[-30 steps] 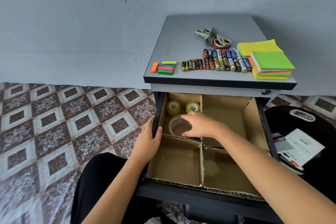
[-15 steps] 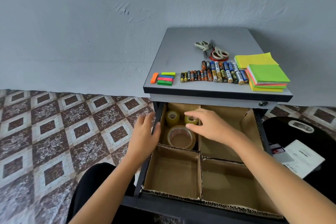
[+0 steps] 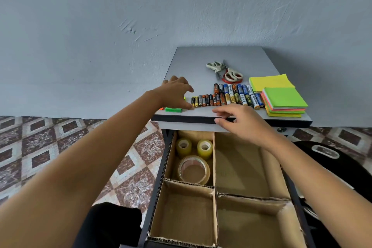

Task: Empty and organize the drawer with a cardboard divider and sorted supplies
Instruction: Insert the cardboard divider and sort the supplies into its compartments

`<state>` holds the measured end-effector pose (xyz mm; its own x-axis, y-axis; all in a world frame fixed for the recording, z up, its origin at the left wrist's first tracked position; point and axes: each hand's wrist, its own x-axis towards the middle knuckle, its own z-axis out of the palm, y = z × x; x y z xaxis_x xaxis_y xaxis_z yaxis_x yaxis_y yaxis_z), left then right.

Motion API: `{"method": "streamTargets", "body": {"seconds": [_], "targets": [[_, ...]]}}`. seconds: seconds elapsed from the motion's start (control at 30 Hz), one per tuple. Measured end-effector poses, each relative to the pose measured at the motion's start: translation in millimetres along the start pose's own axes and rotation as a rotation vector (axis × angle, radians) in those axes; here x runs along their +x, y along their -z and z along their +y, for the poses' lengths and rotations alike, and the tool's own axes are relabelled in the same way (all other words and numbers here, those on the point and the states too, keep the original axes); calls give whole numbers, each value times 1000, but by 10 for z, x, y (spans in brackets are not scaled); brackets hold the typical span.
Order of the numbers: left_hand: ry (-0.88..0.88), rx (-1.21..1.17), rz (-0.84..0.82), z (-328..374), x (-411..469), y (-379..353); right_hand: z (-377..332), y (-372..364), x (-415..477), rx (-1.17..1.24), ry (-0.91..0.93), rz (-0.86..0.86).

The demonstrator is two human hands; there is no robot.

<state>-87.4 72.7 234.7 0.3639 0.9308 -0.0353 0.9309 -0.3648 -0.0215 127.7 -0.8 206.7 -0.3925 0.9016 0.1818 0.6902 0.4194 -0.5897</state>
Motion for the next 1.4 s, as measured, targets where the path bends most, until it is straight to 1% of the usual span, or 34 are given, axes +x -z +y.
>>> {"method": "streamTargets", "body": {"seconds": [0.1,0.17,0.27,0.37,0.47,0.53,0.63,0.73,0.83,0.93,1.13,1.27,1.4], "targets": [[-25,39,-87,-32,107,-28,34,4,34,-3,-1,5],[-24,34,-102,-58,139,-45,56,-4,60,3,0,10],[-25,-4,-74,-78,140,-64,54,-8,111,13,11,15],[-14,-97,-8,-99,82,-67,1,-4,240,-20,37,33],[4,-127,48,-155,-14,-44,-61,11,493,-162,79,28],[9,-132,56,-206,-66,-31,-89,7,688,-314,64,-45],[21,-139,61,-283,-106,-25,-126,-26,919,-548,-1,-219],[24,-140,52,-319,-122,-25,-123,-67,1049,-615,-17,-302],[19,-140,61,-327,-132,-7,-109,-90,1095,-573,-6,-293],[21,-144,67,-317,-115,14,-89,-100,1101,-479,26,-236],[-11,-103,22,-203,25,-26,42,22,1055,-248,14,-85],[-28,-42,-20,-110,140,-48,113,144,976,-216,17,-32],[-47,20,-53,-54,212,-56,133,212,921,-223,25,-26]]}}
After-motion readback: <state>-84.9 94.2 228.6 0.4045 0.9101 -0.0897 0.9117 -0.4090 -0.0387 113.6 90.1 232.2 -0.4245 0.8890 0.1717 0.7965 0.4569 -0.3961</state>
